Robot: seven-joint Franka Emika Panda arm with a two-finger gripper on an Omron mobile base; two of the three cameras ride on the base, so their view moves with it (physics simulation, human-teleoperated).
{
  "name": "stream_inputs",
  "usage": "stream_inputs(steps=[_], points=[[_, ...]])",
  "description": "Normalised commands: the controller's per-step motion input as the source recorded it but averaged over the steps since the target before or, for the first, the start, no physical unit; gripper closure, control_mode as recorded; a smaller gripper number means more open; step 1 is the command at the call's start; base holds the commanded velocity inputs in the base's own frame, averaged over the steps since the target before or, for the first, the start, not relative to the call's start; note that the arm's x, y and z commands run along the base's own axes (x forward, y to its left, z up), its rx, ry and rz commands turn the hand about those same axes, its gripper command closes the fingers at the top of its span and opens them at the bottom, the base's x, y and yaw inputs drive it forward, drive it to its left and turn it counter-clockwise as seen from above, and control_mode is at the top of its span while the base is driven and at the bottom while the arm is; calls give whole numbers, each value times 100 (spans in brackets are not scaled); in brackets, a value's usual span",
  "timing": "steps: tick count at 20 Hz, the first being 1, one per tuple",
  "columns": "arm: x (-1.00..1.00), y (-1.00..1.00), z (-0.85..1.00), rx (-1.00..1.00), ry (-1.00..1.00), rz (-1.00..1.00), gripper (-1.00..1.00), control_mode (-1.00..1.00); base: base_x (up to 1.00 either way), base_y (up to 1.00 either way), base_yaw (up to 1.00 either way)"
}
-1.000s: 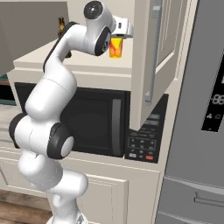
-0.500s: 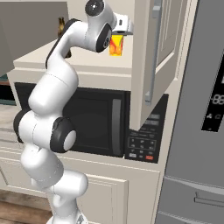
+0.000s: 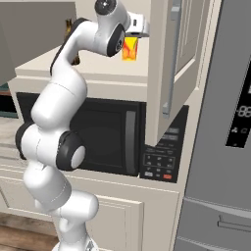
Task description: Open the cabinet directly in front. Then move the beer and the cup to the dining counter with the jar on it.
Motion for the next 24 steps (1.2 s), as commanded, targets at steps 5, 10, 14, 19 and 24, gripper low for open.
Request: stream_inputs(steps=[5,10,14,19,24], points=[[-40,0,9,0,-43,0,100,-100,0,0,0],[-20,0,0,0,-3,0,100,-100,0,0,0],[-94,0,0,0,-2,0,100,-100,0,0,0],[-100,11,0,0,-2,0,100,-100,0,0,0],[-100,29,-6,0,0,3,100,-100,0,0,0]])
